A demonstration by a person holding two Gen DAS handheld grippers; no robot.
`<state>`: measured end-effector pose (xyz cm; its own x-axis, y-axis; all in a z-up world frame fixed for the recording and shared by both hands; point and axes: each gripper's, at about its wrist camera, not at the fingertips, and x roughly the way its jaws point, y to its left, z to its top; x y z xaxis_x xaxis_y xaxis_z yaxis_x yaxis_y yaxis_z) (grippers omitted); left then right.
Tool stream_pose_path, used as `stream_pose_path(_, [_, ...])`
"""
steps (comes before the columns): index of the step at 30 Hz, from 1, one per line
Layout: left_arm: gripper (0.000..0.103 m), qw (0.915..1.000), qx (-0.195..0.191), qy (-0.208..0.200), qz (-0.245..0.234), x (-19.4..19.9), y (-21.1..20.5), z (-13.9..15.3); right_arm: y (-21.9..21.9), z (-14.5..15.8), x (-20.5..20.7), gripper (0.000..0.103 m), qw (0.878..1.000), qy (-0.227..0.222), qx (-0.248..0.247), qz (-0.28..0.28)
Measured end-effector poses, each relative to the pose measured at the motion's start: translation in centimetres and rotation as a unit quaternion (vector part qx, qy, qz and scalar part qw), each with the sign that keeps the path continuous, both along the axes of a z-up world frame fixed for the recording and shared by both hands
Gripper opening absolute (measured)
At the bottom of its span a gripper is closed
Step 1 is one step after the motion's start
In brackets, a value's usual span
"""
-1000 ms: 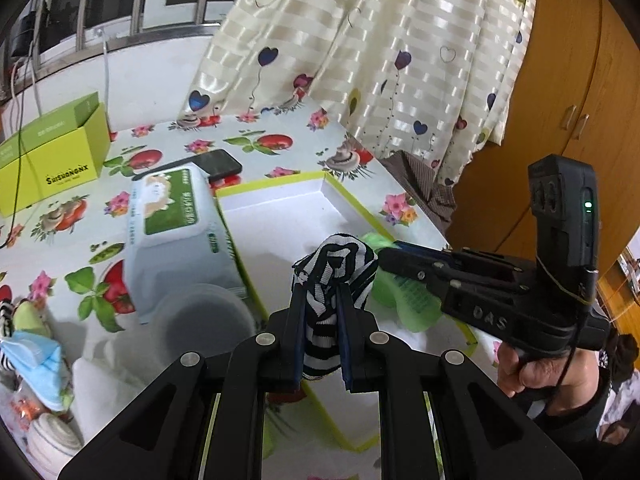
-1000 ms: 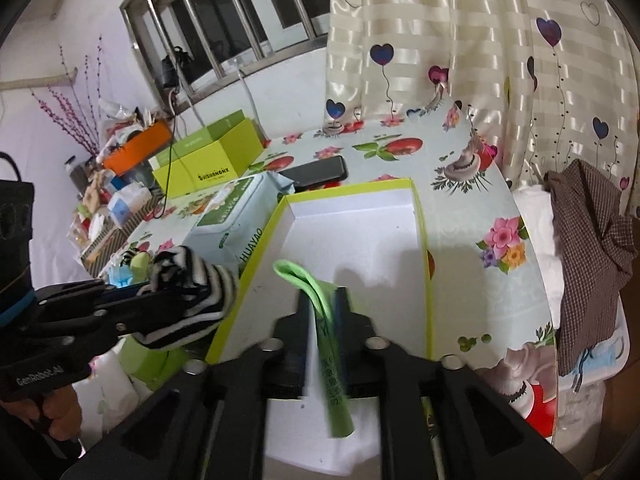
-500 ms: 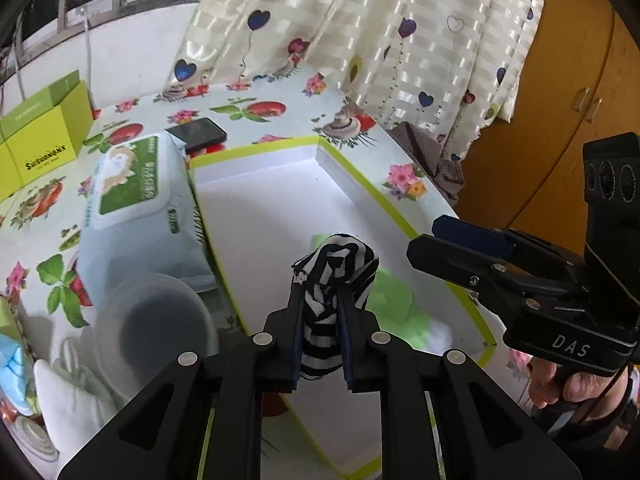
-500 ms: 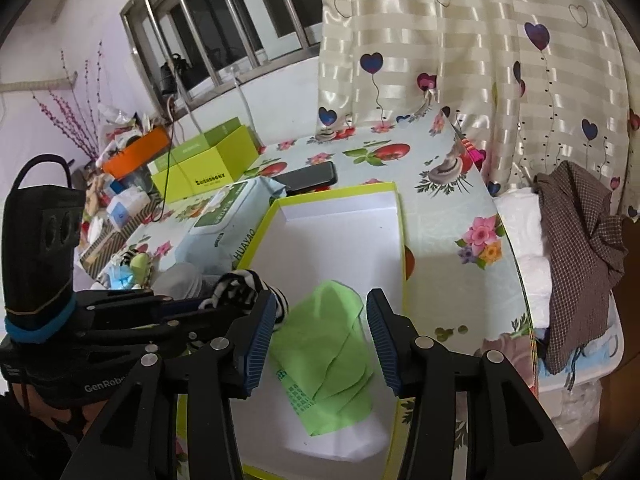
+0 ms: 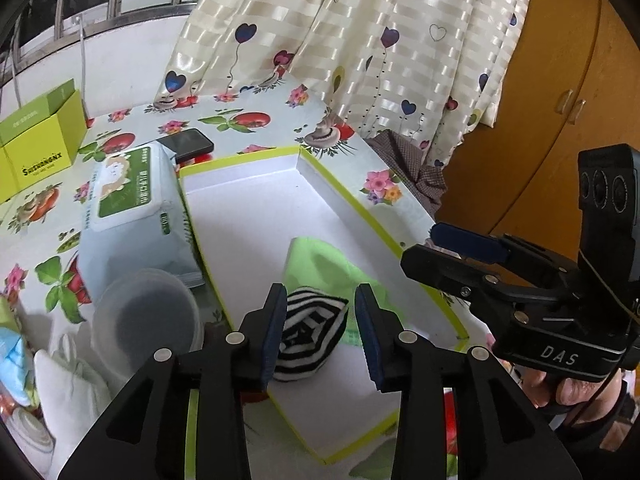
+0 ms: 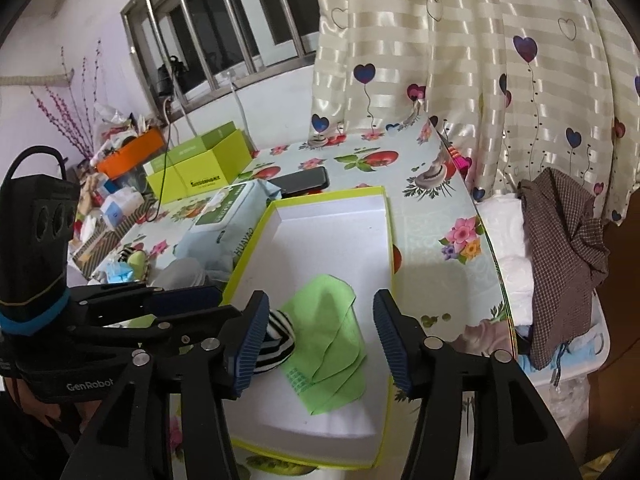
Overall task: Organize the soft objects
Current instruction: 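Lower the striped sock ball into the tray and open the left gripper, then withdraw both tools from the tray back toward the pile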
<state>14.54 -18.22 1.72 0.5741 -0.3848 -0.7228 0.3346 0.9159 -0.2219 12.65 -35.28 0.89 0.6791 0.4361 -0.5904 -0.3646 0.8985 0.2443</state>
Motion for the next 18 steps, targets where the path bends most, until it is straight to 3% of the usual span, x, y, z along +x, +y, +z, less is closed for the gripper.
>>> stream_pose_path(18, [0.037,0.9981,0.007,-0.057,0.023,-7.3,3.0,3.9,3.3,3.2,-6.4,0.06,0.998,-0.037,-0.049,0.006])
